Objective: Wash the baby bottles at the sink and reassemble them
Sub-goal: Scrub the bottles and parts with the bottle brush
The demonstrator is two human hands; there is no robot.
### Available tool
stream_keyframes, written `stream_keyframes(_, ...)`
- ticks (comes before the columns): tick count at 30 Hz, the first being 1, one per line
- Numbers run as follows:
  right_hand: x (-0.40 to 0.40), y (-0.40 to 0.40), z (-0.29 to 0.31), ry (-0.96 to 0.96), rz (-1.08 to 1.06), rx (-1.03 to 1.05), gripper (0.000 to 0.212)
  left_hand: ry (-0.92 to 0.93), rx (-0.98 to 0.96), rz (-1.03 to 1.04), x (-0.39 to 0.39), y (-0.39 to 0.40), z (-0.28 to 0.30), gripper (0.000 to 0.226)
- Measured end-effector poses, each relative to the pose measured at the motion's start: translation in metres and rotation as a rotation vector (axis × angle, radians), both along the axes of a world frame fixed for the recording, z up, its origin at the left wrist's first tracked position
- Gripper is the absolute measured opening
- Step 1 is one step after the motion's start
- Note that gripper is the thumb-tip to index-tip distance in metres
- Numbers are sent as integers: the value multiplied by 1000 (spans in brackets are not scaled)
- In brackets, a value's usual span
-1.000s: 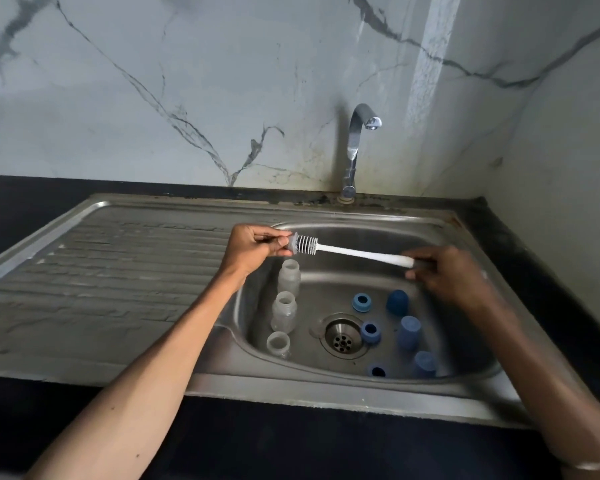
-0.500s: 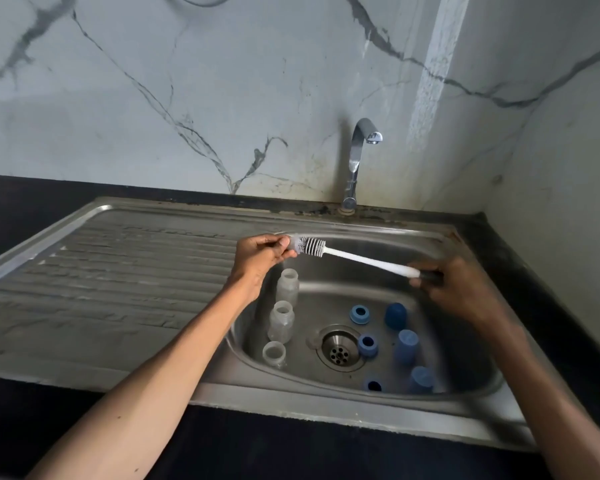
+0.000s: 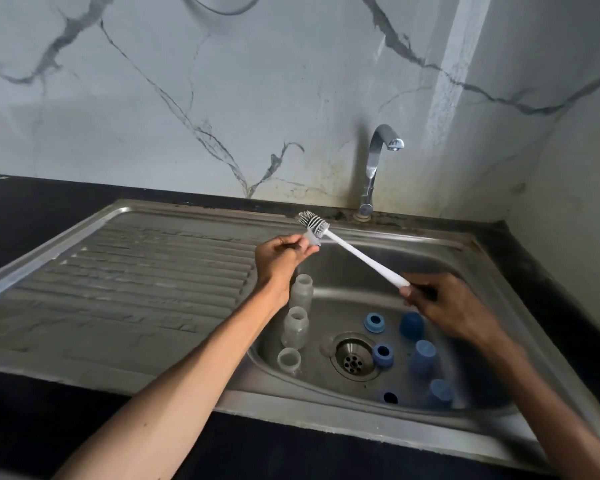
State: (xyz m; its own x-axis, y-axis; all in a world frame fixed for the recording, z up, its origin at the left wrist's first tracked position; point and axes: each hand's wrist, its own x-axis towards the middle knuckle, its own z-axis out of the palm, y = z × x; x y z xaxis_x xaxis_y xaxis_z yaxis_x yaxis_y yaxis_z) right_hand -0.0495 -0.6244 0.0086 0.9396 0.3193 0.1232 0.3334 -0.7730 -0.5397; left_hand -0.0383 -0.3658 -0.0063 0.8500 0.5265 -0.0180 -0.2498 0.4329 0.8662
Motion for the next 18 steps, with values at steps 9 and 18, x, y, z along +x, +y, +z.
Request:
stream_keyframes(9,-7,8,-4,-47,-9,6,31,-19,11,84,5,7,-5,21)
stream_keyframes(18,-8,7,1,-38,11,11,33,-27,-24,135,7,16,-3,15)
